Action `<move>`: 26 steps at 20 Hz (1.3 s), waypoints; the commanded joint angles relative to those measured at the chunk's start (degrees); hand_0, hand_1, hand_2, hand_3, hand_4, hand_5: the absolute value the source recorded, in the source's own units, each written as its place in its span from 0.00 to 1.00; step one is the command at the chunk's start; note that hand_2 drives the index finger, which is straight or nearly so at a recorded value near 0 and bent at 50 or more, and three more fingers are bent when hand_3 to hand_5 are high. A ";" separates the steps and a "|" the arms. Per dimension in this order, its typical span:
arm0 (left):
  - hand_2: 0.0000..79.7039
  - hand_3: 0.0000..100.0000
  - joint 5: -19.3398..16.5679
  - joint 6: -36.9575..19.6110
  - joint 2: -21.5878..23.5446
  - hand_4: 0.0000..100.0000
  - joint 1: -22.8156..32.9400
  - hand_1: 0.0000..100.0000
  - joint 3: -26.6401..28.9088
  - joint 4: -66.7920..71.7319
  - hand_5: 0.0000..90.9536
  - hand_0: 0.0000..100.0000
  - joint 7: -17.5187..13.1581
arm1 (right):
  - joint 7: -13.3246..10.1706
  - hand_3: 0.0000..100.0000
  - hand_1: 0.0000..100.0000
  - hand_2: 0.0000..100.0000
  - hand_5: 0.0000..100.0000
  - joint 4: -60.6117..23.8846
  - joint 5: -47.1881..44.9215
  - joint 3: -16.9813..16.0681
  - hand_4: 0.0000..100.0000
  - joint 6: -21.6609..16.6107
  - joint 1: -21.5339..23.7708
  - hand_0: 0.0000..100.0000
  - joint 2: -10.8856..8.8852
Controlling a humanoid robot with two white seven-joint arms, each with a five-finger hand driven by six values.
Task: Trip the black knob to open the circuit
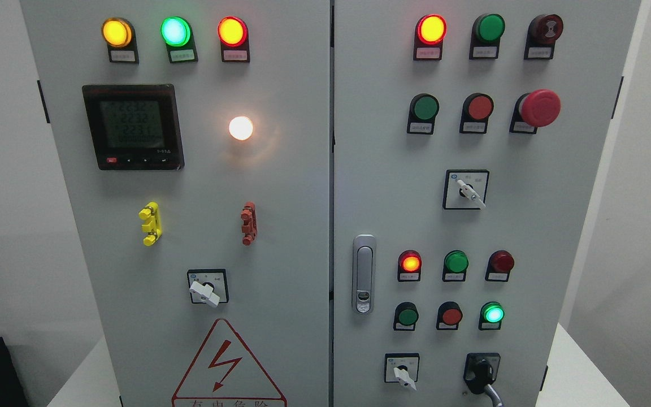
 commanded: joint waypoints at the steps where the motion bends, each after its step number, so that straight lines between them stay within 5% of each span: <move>1: 0.00 0.00 -1.32 0.04 0.00 0.00 0.00 0.39 0.00 0.00 0.00 0.12 0.05 | -0.21 1.00 0.00 0.00 1.00 0.28 0.00 -0.56 1.00 0.14 0.00 0.00 0.87; 26: 0.00 0.00 -1.32 0.04 0.00 0.00 0.00 0.39 0.00 0.00 0.00 0.12 0.05 | -0.21 1.00 0.00 0.00 1.00 0.54 -0.18 -1.44 1.00 0.14 0.26 0.00 0.35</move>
